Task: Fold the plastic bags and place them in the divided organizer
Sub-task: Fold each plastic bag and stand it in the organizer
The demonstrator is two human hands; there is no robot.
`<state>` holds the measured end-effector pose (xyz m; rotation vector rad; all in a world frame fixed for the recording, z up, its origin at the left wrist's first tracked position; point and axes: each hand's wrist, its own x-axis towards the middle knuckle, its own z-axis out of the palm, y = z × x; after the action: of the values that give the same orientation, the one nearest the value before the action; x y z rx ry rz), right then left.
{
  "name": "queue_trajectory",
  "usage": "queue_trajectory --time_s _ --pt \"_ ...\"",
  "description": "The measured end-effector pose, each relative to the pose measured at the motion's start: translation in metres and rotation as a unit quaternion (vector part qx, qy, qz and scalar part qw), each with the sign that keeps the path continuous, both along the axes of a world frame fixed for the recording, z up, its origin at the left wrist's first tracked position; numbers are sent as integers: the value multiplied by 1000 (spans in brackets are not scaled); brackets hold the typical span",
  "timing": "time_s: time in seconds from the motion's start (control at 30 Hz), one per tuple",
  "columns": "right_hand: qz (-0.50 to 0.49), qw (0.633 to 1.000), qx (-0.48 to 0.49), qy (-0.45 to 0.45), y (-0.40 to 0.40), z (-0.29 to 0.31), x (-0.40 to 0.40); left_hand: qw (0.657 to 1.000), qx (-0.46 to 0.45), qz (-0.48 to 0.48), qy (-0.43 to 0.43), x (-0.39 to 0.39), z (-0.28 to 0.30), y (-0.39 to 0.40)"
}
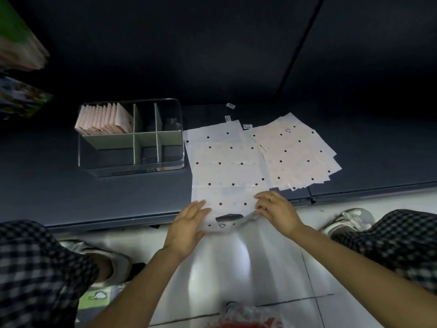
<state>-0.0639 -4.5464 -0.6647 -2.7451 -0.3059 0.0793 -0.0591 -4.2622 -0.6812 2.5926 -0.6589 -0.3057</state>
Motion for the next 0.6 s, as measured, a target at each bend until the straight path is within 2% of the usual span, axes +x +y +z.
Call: queue_trajectory --time_s 0.1,0.17,0.23,0.33,0.43,0.57,0.6 --pt "-15 998 56 29 -3 -1 3 989 -61 137 13 -4 8 -5" --pt "-64 987 133 64 0 4 7 963 -110 241 58 -4 16 -13" --pt "-109 970 201 79 6 8 9 937 -145 298 114 -3 21 -19" --pt "-128 954 246 111 12 15 6 935 -144 283 156 -1 27 -25" --pt "-152 932 288 159 14 21 6 922 -209 260 198 3 36 -25" --pt "-211 869 407 188 13 34 7 875 -299 266 272 7 47 -22" --pt "-232 846 437 198 11 38 8 872 -303 265 278 8 48 -19"
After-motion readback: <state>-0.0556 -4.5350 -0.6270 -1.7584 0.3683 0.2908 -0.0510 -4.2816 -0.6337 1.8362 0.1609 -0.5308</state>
